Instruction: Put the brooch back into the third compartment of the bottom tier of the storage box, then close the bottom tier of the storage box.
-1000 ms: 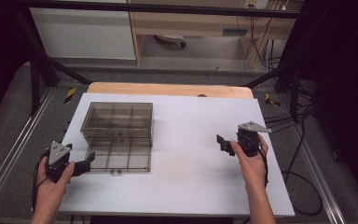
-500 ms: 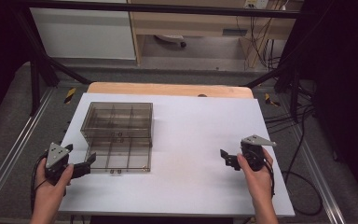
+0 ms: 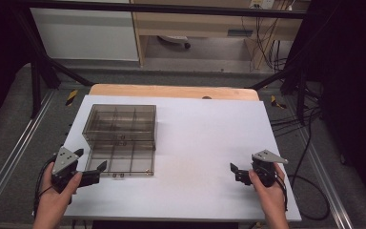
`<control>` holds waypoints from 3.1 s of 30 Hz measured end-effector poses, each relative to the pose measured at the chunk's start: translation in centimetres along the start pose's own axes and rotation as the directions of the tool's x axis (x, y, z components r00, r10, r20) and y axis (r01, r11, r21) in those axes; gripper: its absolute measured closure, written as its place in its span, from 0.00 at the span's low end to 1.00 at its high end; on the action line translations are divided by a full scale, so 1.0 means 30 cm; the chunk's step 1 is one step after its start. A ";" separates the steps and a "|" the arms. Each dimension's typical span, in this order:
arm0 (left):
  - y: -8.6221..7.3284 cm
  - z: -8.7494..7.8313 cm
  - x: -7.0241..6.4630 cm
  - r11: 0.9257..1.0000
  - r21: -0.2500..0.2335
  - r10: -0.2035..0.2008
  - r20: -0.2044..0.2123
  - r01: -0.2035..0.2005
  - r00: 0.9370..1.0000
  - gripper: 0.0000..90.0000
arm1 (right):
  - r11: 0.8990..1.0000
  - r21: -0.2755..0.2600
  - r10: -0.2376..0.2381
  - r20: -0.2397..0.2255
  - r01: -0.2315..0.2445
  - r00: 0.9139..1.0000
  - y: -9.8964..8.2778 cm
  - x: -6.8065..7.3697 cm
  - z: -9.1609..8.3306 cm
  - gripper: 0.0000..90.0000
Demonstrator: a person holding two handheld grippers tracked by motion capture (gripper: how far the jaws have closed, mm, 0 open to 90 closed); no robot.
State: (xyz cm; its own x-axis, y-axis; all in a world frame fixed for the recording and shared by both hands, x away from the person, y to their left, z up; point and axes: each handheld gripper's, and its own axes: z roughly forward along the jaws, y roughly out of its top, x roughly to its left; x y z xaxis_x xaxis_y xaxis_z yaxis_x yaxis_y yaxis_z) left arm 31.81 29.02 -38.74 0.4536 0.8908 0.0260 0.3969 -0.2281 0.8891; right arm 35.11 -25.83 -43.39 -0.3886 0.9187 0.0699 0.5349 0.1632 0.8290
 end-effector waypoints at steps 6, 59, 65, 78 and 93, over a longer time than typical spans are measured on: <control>-0.011 0.004 -0.077 0.996 0.052 0.067 0.041 -0.069 0.997 0.08 | 1.000 -0.002 -0.018 0.000 0.018 1.000 0.008 0.009 0.014 0.07; -0.138 0.122 -0.055 0.943 0.328 0.017 0.101 -0.050 0.995 1.00 | 0.996 0.067 -0.056 0.008 0.055 0.998 0.014 0.016 0.043 0.07; -0.140 0.125 -0.060 0.944 0.327 0.020 0.099 -0.052 0.995 1.00 | 0.996 0.070 -0.048 0.008 0.048 0.999 0.014 0.015 0.041 0.07; -0.137 0.134 -0.077 0.950 0.296 0.079 0.073 -0.097 0.994 1.00 | 0.997 0.071 -0.042 0.014 0.041 0.999 0.011 0.016 0.041 0.07; -0.140 0.139 -0.067 0.950 0.303 0.054 0.078 -0.076 0.995 1.00 | 0.997 0.065 -0.035 0.006 0.034 0.999 0.012 0.021 0.039 0.05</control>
State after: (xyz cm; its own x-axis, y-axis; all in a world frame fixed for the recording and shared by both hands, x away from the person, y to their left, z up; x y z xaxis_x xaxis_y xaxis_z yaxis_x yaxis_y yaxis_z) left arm 32.54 26.55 -44.44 0.5354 0.8437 0.0385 0.5843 -0.4030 0.7044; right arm 35.94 -24.77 -43.71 -0.4023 0.9147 0.0377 0.5686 0.2174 0.7934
